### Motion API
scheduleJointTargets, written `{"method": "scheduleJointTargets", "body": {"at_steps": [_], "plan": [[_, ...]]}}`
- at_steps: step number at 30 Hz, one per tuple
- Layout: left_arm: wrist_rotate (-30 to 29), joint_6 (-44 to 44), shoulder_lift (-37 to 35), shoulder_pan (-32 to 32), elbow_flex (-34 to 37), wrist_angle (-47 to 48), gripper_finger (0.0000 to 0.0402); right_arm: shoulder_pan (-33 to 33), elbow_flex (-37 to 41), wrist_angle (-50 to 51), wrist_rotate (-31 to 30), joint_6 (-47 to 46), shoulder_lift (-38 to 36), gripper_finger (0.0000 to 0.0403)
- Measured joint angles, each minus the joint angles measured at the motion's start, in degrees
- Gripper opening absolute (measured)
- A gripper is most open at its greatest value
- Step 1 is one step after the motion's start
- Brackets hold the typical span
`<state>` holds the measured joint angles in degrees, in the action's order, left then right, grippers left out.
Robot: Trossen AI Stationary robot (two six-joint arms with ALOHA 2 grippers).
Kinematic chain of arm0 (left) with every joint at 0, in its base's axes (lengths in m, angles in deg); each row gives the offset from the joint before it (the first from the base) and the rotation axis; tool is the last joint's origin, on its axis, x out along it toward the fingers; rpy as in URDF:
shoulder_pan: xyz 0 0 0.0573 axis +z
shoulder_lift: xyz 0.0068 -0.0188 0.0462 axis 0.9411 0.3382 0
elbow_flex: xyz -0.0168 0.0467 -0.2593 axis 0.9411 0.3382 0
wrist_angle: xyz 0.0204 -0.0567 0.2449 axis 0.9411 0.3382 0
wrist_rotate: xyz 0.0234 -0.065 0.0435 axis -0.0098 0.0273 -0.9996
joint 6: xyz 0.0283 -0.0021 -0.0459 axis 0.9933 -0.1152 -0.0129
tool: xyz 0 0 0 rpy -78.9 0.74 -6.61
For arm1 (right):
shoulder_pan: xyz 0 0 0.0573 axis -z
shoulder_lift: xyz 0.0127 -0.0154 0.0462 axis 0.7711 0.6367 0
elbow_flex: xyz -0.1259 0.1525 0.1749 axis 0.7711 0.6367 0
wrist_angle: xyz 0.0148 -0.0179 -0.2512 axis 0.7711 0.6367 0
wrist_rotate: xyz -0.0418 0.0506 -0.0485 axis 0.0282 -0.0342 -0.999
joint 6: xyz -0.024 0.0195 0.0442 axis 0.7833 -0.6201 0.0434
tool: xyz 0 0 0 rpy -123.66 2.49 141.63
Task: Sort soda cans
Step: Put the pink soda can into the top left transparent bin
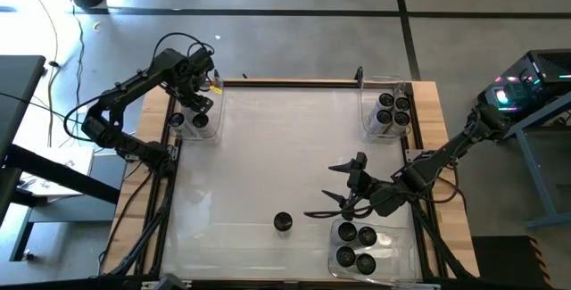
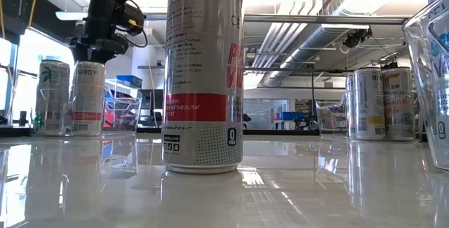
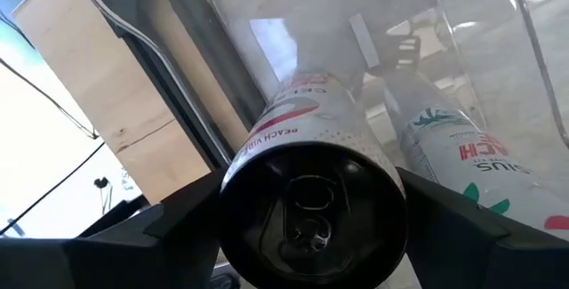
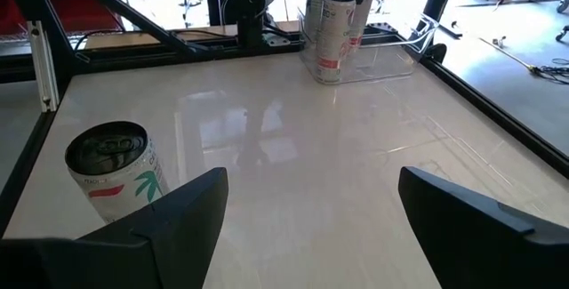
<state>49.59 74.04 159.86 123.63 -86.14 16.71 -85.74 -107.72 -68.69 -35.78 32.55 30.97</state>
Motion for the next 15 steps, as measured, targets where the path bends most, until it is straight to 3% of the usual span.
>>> {"method": "scheduleJointTargets", "body": {"at_steps": [15], "plan": [[0.94,1.09,0.29,0.0,0.0,1.28,0.0291,0.0,0.0,0.22,0.42,-0.26,0.0,0.0327]]}}
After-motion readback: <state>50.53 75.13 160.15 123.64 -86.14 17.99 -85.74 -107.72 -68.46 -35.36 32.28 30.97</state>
